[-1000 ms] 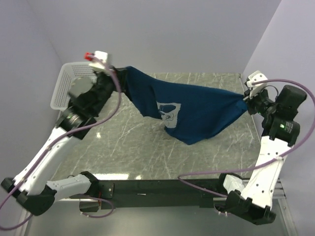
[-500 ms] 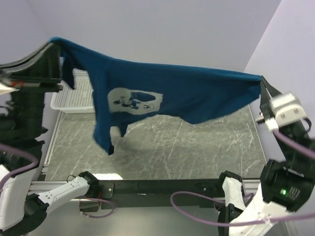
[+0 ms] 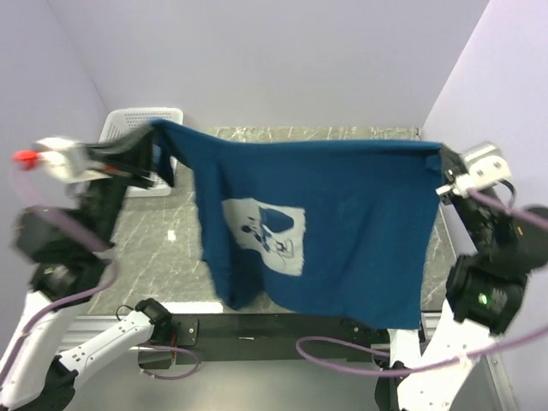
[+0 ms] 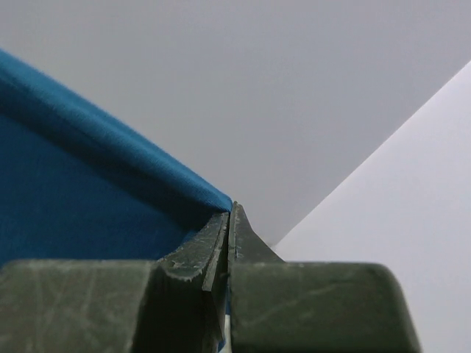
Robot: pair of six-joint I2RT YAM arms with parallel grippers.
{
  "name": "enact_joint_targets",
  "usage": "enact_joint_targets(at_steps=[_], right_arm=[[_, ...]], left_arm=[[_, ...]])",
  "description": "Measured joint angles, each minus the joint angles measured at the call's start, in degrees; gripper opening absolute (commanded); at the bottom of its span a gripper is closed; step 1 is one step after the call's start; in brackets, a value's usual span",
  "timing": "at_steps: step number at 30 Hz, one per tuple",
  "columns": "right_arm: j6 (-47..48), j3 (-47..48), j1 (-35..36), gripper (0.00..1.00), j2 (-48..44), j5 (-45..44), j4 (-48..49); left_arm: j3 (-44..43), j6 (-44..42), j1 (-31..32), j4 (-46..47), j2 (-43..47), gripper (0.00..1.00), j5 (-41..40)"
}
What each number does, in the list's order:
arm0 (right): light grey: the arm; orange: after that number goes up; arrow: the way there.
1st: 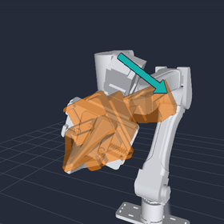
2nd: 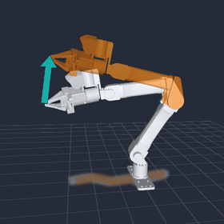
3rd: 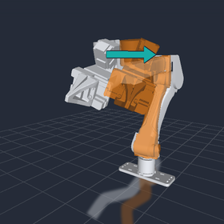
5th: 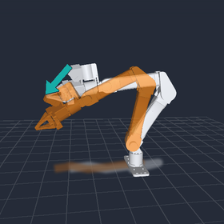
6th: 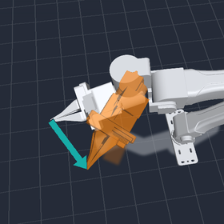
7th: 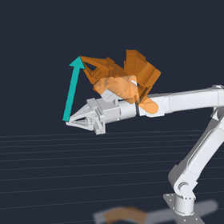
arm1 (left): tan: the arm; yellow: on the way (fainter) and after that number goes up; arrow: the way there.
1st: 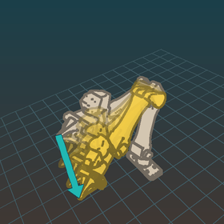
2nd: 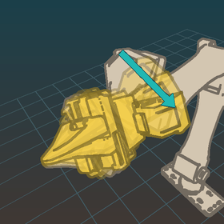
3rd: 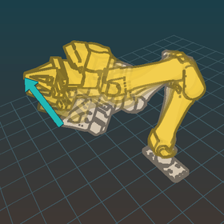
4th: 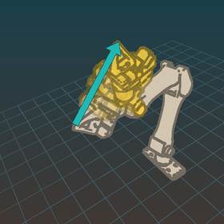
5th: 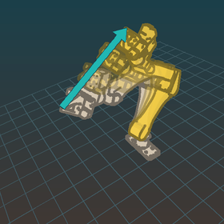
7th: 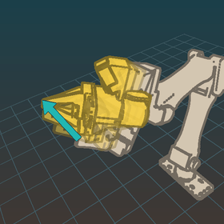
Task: Fold and stack the t-shirts
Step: Flatten the tshirt out
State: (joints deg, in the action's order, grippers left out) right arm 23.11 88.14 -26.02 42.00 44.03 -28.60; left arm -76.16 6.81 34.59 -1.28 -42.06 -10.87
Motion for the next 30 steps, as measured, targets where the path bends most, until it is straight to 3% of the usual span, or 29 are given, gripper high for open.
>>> enact_joint_targets(at_steps=[5,9,13,16,18,20,21,23,26,28,30], right_arm=[[3.32,-20.04,0.04,0.0,0.63,0.96,1.7],[5.25,-33.16,4.0,0.0,6.93,-1.53,5.16],[5.57,-37.83,15.32,0.0,21.4,-13.33,13.57],[2.23,-35.04,21.24,0.02,33.94,-25.66,20.22],[-0.85,-28.65,22.86,0.24,40.92,-32.24,20.44],[-2.8,-21.49,22.86,0.5,46.31,-37.66,21.46],[-3.74,-19.04,22.77,0.58,47.74,-39.93,22.77],[-4.44,-18.27,22.18,0.74,47.34,-42.71,25.11],[-4.0,-22.16,20.65,0.82,43.6,-42.1,26.34],[-1.18,-25.53,18.58,0.82,40.61,-36.83,23.93],[5.51,-27.52,15.74,0.78,37.92,-26.16,15.47]], left_arm=[[15.15,-0.2,0.0,2.47,-3.34,0.0,-2.95],[19.08,-1.2,-0.68,8.33,-19.23,0.0,-5.35],[13.66,-1.18,-3.54,10.49,-42.6,0.01,-7.04],[-3.89,-0.24,-5.66,6.67,-63.82,0.01,-9.66],[-19.02,0.5,-6.67,1.49,-75.34,0.5,-10.36],[-30.82,0.72,-7.32,-2.97,-82.64,0.84,-10.6],[-35.34,0.9,-7.61,-4.85,-84.72,0.92,-10.91],[-38.4,1.77,-7.96,-6.34,-84.96,0.98,-11.87],[-35.87,2.4,-8.04,-7.06,-78.86,0.97,-13.31],[-28.76,3.67,-8.13,-6.51,-70.49,0.96,-12.87],[-20.46,5.84,-8.46,-6.88,-61.11,0.95,-9.33]])
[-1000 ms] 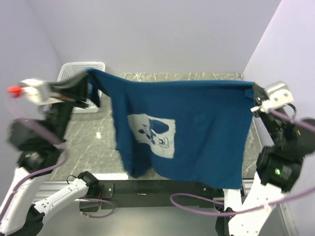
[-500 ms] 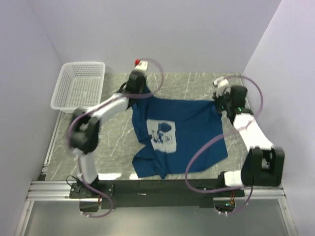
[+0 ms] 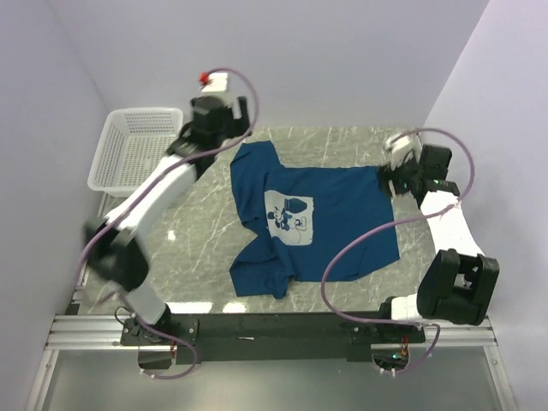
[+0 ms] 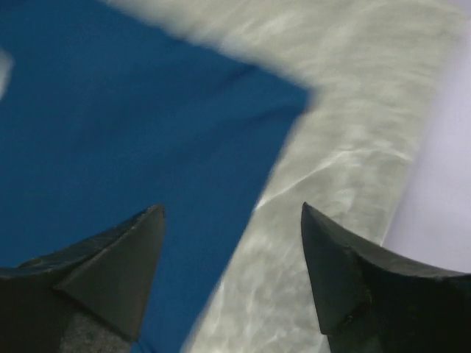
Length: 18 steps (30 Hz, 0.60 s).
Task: Fold and stack the t-shirts
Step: Flatten the tshirt out
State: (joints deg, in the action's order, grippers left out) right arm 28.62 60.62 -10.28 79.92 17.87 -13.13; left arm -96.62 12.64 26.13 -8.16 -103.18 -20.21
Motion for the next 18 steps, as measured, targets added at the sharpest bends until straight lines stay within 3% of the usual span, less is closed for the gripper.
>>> enact_joint_targets(at_steps=[4,7,13,18], right_arm=[[23.3,-2.84,-1.31,0.77,-2.43,13.86,-21.0],[32.33,-11.21,-0.46,0.74,-4.9,17.0,-30.47],[27.69,-21.24,-0.48,0.7,-12.52,11.89,-31.52],[22.88,-23.08,-0.48,0.7,-16.35,6.62,-28.72]], left_arm=[[19.3,8.35,-1.84,0.9,19.76,0.88,11.15],[35.43,15.98,-2.93,1.73,29.88,0.76,18.29],[62.1,31.93,-0.94,1.33,32.68,0.78,26.67],[63.45,40.76,0.92,2.14,28.24,0.78,25.68]])
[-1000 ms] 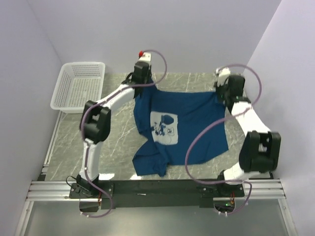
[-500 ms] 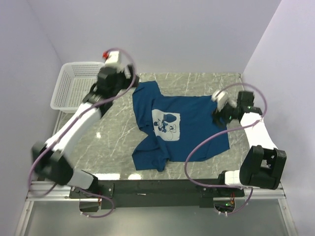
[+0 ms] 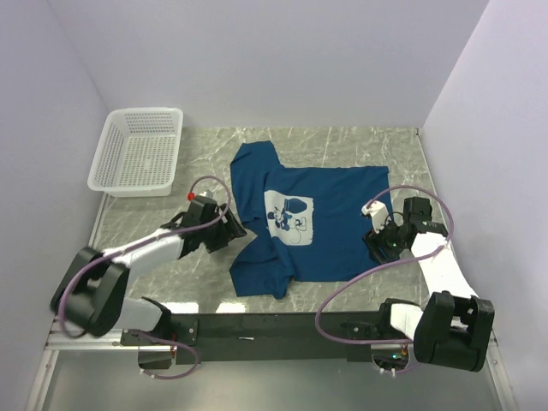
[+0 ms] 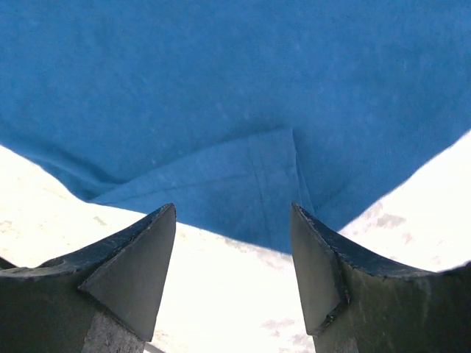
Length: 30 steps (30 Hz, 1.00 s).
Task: Fold and stack the t-shirts
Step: Flatten the tshirt out
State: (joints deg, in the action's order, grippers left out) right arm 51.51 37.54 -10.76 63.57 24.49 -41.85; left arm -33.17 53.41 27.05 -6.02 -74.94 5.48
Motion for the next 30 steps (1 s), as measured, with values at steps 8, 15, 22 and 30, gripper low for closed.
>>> enact_joint_targets(at_steps=[8,15,22,30], right_arm=[[-2.38,-1.88,-0.02,0.7,-1.36,-2.64,-0.15],[-0.13,-1.86,-0.02,0.7,-4.37,-2.78,-4.46],[2.38,-1.05,-0.02,0.7,-4.96,-4.11,-9.09],[1.4,-0.76,-0.02,0.7,-2.99,-7.37,-9.16]], left_arm=[[-14.45,5.81,-0.07,2.64,-18.99,0.57,-4.09],[-22.47,4.74,-0.79,0.17,-27.17,0.15,-7.65],[-22.62,-2.29,-5.66,-5.2,-25.05,0.14,-14.49],[-32.35,-9.75,-14.21,-12.72,-27.04,0.45,-16.04]])
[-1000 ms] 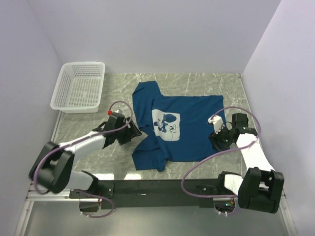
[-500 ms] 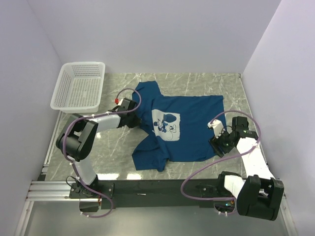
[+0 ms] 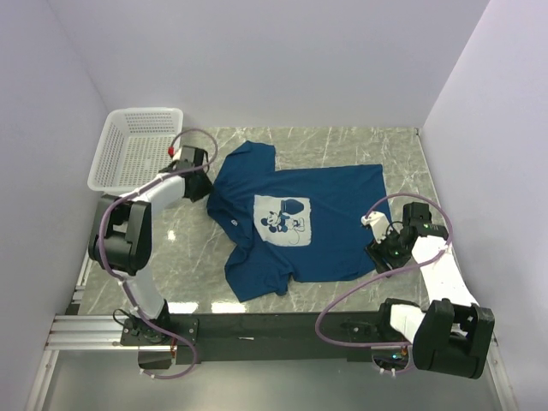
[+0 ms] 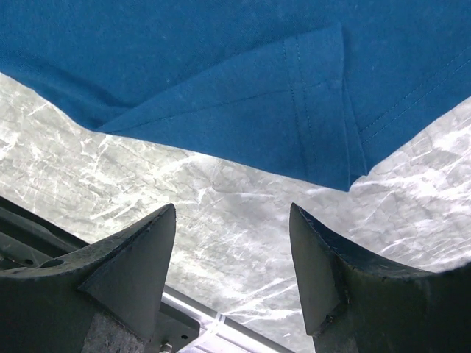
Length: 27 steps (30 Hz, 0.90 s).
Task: Fold and stack the t-shirts
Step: Flatten the tshirt out
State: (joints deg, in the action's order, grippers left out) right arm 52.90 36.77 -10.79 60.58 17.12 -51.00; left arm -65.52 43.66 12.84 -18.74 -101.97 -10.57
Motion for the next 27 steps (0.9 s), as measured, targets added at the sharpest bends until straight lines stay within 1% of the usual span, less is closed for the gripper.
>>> enact_joint_targets(at_steps=[1,3,4,5,6,7,8,10,11,15,17,18,19,20,23,26,27], right_arm=[[-0.15,0.02,0.0,0.7,0.26,-0.13,-0.02],[-0.37,0.44,-0.02,0.7,0.81,0.2,-0.35],[-0.57,0.85,-0.02,0.69,1.11,0.57,-0.59],[-0.79,1.2,-0.02,0.68,1.33,0.98,-0.61],[-1.33,1.75,-0.02,0.67,1.75,1.68,-0.74],[-2.14,2.36,-0.02,0.64,2.36,2.51,-0.66],[-3.28,2.99,0.0,0.63,3.19,3.43,-0.46],[-7.17,4.17,0.04,0.59,5.53,4.72,0.74],[-8.98,4.59,0.13,0.59,6.73,5.09,1.53],[-17.7,5.66,2.19,0.59,11.56,3.39,6.71],[-21.18,5.75,2.99,0.59,12.5,2.01,8.52],[-22.58,6.05,3.28,0.58,12.94,1.33,8.92],[-23.96,6.54,3.37,0.57,13.62,0.74,9.53],[-25.11,7.15,3.5,0.57,14.29,0.17,10.08],[-28.2,8.76,4.59,0.57,17.22,-1.81,11.93],[-30.6,9.99,5.92,0.54,20.79,-3.56,13.42],[-31.1,10.32,6.14,0.49,21.86,-4.04,13.73]], left_arm=[[-1.73,-1.22,-0.22,-0.28,-0.09,0.5,0.61],[-3.52,-3.52,-0.35,-0.02,0.96,0.55,2.05],[-3.56,-4.7,-0.33,0.22,2.25,0.6,2.99],[-3.52,-5.7,-0.33,0.0,3.58,0.62,3.76],[-3.13,-6.99,-0.33,0.24,6.05,0.67,4.87],[-2.38,-8.04,-0.33,0.5,8.7,0.74,5.53],[-1.27,-9.01,-0.33,0.7,12.39,0.8,6.32],[1.7,-9.66,-0.35,1.92,21.14,0.96,7.3],[3.48,-9.73,-0.42,2.27,25.86,0.98,7.72],[13.73,-6.43,-0.96,5.05,43.78,0.99,10.49],[20.13,-3.67,-1.25,5.03,50.14,0.99,12.98],[22.82,-2.45,-1.25,4.76,52.09,0.99,14.29],[28.28,-0.09,-1.27,4.0,54.03,0.99,16.83],[29.75,0.72,-1.25,3.48,54.99,0.98,17.51],[38.97,5.75,-1.25,0.63,56.94,0.97,21.33],[44.11,9.94,-1.25,-3.56,58.38,0.97,23.26],[44.54,10.93,-1.25,-4.5,58.6,0.97,23.65]])
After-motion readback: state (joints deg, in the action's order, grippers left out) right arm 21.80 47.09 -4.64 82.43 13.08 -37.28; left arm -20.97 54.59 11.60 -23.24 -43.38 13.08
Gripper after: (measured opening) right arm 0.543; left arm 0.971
